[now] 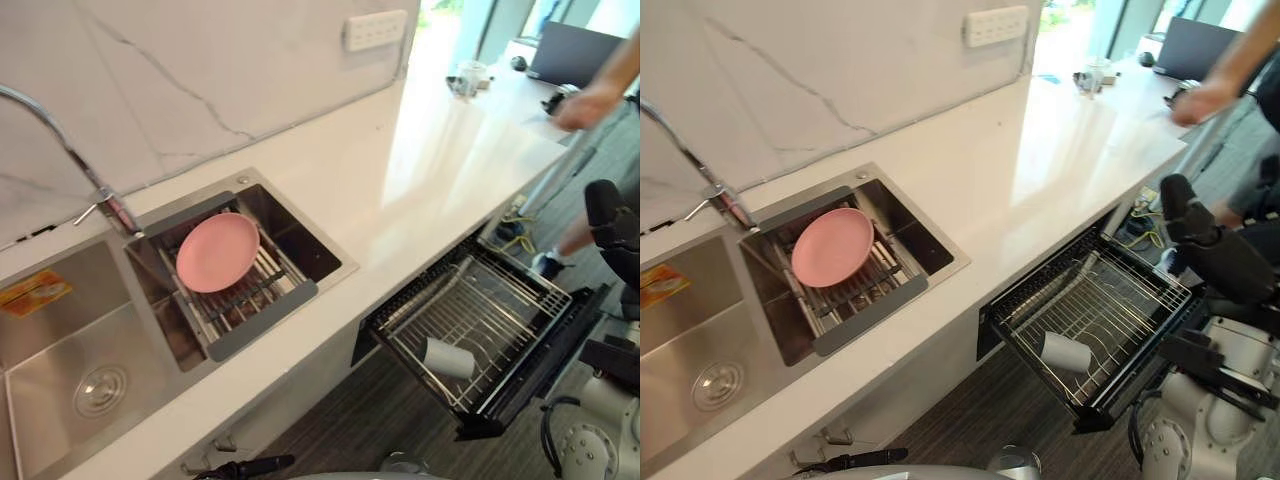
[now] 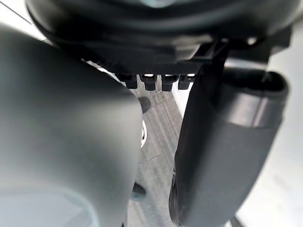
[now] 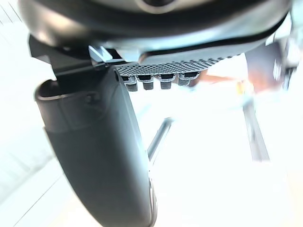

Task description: Walk over to the sink, pick up the cup, carry it to the dishwasher, place the cup inside the dishwasher, then close the dishwasher door

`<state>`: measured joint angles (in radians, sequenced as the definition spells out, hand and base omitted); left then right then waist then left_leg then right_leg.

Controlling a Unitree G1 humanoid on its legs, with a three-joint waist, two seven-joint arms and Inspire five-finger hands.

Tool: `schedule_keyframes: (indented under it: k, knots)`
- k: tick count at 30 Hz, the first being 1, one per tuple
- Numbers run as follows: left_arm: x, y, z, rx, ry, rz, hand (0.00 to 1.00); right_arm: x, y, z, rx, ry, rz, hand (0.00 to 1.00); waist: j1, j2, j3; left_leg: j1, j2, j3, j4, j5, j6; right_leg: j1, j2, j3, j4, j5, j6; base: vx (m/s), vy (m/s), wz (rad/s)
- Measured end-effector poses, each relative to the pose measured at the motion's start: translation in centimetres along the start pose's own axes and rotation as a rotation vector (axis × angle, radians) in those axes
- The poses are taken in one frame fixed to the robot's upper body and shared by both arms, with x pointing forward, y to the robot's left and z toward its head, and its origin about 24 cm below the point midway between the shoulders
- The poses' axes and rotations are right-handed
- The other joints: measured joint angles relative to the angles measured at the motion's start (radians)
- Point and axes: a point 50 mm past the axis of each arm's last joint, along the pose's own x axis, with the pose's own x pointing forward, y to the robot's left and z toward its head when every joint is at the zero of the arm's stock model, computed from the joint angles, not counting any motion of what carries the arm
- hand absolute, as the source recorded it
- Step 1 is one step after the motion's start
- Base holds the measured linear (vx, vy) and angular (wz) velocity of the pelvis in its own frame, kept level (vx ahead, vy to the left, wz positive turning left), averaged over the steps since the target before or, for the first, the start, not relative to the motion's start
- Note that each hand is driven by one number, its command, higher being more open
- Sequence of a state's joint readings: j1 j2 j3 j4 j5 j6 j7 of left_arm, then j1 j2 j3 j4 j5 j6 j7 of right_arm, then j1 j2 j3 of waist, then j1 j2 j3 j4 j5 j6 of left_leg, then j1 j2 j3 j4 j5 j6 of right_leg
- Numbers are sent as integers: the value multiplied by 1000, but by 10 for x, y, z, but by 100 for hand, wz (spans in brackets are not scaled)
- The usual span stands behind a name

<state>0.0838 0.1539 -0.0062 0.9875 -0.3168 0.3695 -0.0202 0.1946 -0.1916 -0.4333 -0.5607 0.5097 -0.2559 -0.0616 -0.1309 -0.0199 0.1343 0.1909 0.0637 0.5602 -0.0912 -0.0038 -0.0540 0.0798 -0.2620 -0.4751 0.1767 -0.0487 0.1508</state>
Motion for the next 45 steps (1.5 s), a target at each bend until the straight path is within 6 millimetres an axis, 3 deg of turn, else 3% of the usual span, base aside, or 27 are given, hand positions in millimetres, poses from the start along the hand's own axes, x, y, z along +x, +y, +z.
schedule_keyframes:
  k: [2, 5, 6, 7, 10, 12, 13, 16, 19, 31, 37, 45]
  knots:
    - [0, -1, 1, -17, -9, -3, 100, 3, 4, -10, -39, 47, 39, 100, 11, 0, 0, -14, -3, -44, 0, 0, 8, -39, -37, -30, 119, -8, 2, -11, 20, 74]
    - [-1, 10, 3, -38, -11, 14, 100, 1, 5, -32, -119, 156, 62, 100, 29, -33, -14, -44, -17, -124, 0, 7, 26, -110, -92, 15, 296, -6, -14, 60, 8, 80]
    - [-2, 15, 5, -37, -19, 24, 100, -1, 2, -41, -152, 204, 55, 100, 30, -45, -16, -45, -20, -170, 0, 13, 40, -123, -97, 60, 351, 2, -54, 183, -22, 107]
    - [-2, 18, 5, -37, -19, 33, 100, -5, -3, -52, -175, 257, 41, 100, 29, -41, -17, -53, -7, -221, 4, 15, 46, -149, -76, 115, 369, -65, -96, 188, -34, 111]
    - [-2, 21, 5, -40, -11, 45, 100, -8, -8, -61, -226, 311, 39, 100, 34, -47, -25, -67, 13, -304, 6, 19, 41, -183, -16, 189, 288, -117, -87, 130, -62, 101]
    - [-3, 32, 4, -30, -3, 74, 100, -6, -2, -64, -247, 322, 79, 100, 36, -91, -50, -73, -7, -347, 10, 28, 19, -214, 2, 231, 183, 6, -93, 199, -144, 79]
    - [-4, 38, 4, -21, 2, 95, 100, -4, 1, -67, -251, 326, 103, 100, 38, -96, -63, -71, -10, -365, 9, 27, 11, -200, 0, 226, 171, -7, -57, 211, -158, 43]
    - [-3, 37, 3, -25, 5, 95, 100, 5, 6, -72, -278, 344, 153, 100, 59, -76, -65, -81, 35, -361, 21, 17, -7, -140, 46, 183, 70, -6, -57, 161, -146, 18]
    - [-3, 35, 4, -44, -11, 82, 100, 3, 6, -76, -307, 366, 180, 100, 65, -76, -65, -80, 54, -370, 32, 7, -22, -90, 70, 152, 6, -6, -57, 72, -72, 14]
    - [-3, 30, 5, -64, -50, 64, 100, -26, 13, -104, -376, 546, 448, 100, 80, -68, -69, -94, 48, -402, 43, 13, -42, -37, 69, 109, -65, 4, -29, -19, -14, 9]
    - [-3, 30, 3, -64, -44, 63, 100, -28, 15, -110, -461, 572, 528, 100, 79, -56, -78, -94, 46, -412, 24, 29, -47, -25, 72, 92, -95, 19, -24, -23, -3, 5]
    - [-4, 28, 2, -46, -39, 58, 100, -14, 39, -126, -564, 550, 665, 100, 87, -37, -87, -108, 38, -416, 21, 37, -50, -8, 71, 77, -156, 62, -19, -11, 5, 4]
